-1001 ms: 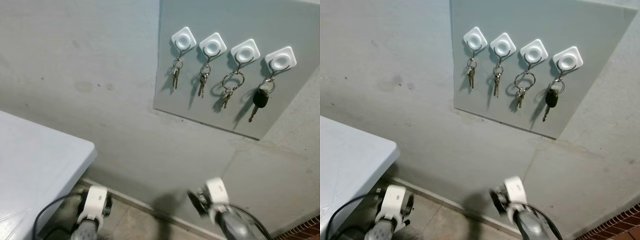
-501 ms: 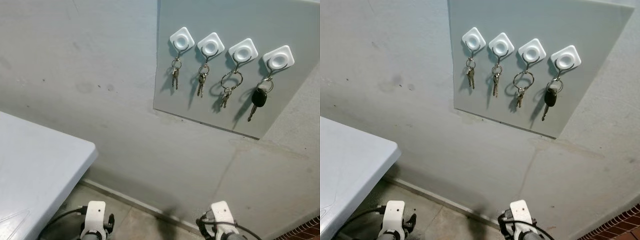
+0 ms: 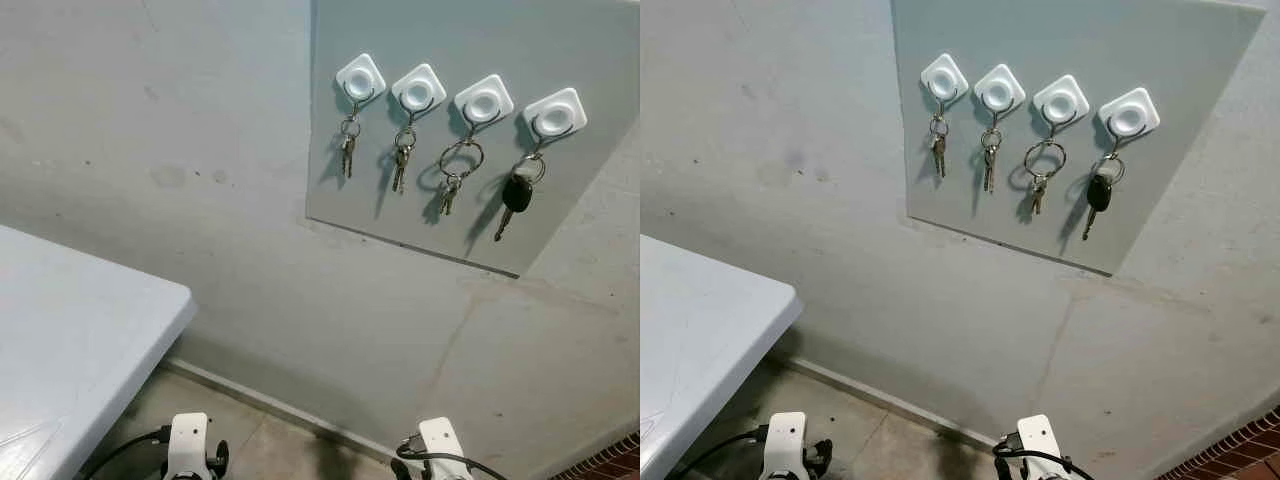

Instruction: Hang keys on a hook

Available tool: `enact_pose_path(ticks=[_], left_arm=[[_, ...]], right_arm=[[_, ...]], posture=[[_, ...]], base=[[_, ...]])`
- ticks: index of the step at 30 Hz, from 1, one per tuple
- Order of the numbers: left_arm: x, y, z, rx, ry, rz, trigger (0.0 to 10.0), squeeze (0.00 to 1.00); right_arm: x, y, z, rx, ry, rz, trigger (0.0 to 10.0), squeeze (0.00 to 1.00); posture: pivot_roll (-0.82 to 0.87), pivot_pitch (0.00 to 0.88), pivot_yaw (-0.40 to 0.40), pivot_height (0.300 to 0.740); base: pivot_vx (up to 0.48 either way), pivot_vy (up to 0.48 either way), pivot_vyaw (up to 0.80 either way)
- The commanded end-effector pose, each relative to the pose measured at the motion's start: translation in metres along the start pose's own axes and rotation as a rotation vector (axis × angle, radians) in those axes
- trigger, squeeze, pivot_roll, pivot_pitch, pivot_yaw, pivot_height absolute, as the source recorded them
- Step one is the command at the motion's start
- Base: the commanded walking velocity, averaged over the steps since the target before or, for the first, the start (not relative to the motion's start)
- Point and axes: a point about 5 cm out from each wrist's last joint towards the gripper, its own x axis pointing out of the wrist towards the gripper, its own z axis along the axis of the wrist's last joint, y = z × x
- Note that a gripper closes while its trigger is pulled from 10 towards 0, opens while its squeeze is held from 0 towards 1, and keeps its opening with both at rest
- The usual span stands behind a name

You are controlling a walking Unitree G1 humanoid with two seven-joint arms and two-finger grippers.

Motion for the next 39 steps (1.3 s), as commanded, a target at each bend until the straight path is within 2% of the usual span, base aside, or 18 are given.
enact_pose_path(ticks=[1,5,10,26,39], left_arm=[[-0.001,0.001,-0.005,-0.005,0.018,-0.003,10.0,0.00],[0.000,0.003,-0.002,0.011,0.012,0.003,10.0,0.00],[0.000,0.003,-0.001,0.019,0.008,-0.002,10.0,0.00],[-0.004,0.003,-0.010,0.045,0.025,0.012,10.0,0.00],[-0.004,0.003,-0.010,0.026,0.027,0.015,10.0,0.00]], right_arm=[[0.000,0.000,-0.003,0.008,0.018,-0.005,10.0,0.00],[-0.002,0.001,-0.011,-0.029,0.060,-0.012,10.0,0.00],[-0.002,0.000,-0.011,0.012,0.054,-0.035,10.0,0.00],[-0.003,0.001,-0.016,-0.028,0.073,-0.036,10.0,0.00],[-0.003,0.001,-0.016,-0.045,0.075,-0.032,10.0,0.00]], posture=[[-0.08,0.000,-0.017,0.728],[-0.07,0.000,-0.017,0.728],[-0.08,0.000,-0.009,0.728],[-0.08,0.000,-0.022,0.728],[-0.07,0.000,-0.025,0.728]], base=[[0.000,0.000,0.00],[0.000,0.000,0.00],[0.000,0.000,0.00],[0.000,0.000,-0.73],[0.000,0.000,-0.72]])
